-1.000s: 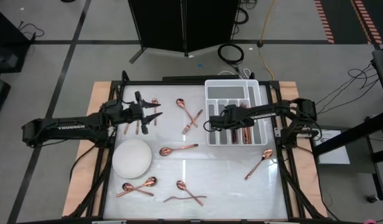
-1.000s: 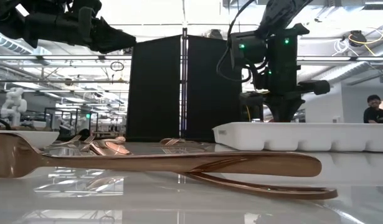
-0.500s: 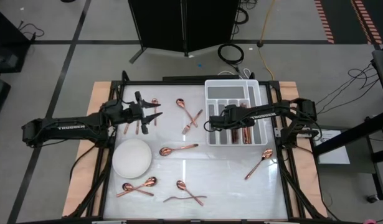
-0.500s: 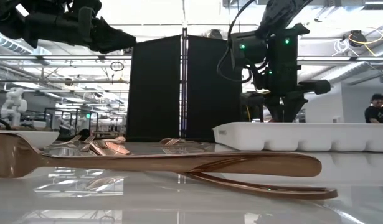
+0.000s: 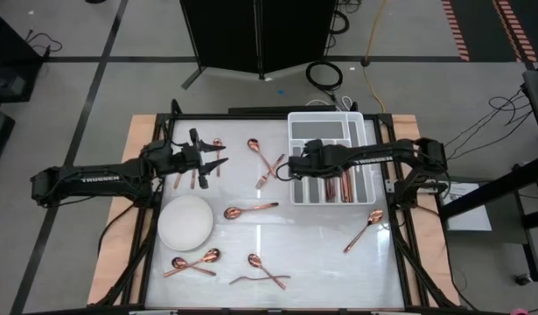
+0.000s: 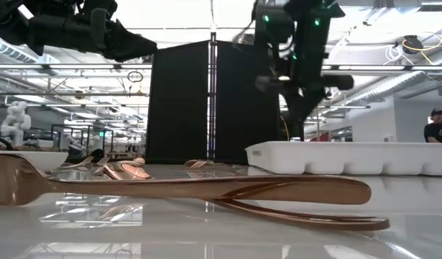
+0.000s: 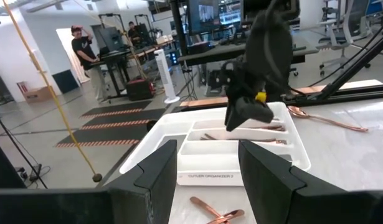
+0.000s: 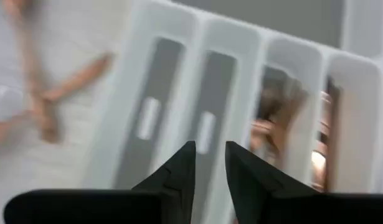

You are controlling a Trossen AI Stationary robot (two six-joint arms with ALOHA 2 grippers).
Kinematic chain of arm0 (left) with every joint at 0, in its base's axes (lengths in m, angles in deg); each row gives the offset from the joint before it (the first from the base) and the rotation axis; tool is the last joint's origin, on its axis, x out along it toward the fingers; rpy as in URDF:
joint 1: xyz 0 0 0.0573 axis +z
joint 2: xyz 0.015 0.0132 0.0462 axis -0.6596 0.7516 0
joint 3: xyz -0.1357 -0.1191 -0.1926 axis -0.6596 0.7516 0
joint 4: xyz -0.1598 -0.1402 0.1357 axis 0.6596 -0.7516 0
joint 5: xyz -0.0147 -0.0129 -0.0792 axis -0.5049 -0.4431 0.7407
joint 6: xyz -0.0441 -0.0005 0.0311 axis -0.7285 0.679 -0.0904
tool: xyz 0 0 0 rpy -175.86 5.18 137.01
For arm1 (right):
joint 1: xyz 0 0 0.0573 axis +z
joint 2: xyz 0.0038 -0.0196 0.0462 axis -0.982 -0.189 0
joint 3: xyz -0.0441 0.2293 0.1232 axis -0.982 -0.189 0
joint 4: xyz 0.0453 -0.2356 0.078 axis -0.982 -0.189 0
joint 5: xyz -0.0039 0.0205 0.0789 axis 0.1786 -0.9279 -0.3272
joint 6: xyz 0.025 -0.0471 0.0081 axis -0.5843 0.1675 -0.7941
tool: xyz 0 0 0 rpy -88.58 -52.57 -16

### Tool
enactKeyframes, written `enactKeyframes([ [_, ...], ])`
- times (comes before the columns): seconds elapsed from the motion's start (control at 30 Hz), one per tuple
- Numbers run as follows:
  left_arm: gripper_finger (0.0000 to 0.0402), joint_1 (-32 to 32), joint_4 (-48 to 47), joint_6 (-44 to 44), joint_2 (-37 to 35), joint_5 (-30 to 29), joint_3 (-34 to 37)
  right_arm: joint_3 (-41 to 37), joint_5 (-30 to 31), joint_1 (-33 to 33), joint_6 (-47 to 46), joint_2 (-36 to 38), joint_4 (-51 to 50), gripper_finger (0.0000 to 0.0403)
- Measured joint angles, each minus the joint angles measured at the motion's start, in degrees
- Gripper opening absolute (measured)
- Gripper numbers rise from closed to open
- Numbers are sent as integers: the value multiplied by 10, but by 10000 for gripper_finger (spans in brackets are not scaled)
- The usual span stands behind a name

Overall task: Sort silverware
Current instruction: Put the bronze fork into the silverware tray

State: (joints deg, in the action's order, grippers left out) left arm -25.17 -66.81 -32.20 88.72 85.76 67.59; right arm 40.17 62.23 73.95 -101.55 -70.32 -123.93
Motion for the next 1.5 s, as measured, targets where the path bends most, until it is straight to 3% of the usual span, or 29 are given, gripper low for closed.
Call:
enactKeyframes([
  [0.33,171,0,-1,0,0,0,0,8,5,27,89,0,147,77],
  [0.67,171,0,-54,-25,0,30,0,8,-11,84,296,-24,393,77],
  [0.97,171,0,-79,-91,13,41,0,8,-30,107,332,-63,418,77],
  [1.1,171,0,-78,-91,33,54,0,9,-70,95,462,-85,436,77],
  [1.27,171,-1,-79,-87,48,58,0,22,-75,83,660,-97,447,77],
  [1.33,171,-1,-76,-81,49,58,0,22,-84,71,694,-97,459,77],
  [1.5,171,1,-79,-68,49,57,0,22,-181,26,701,-97,479,77],
])
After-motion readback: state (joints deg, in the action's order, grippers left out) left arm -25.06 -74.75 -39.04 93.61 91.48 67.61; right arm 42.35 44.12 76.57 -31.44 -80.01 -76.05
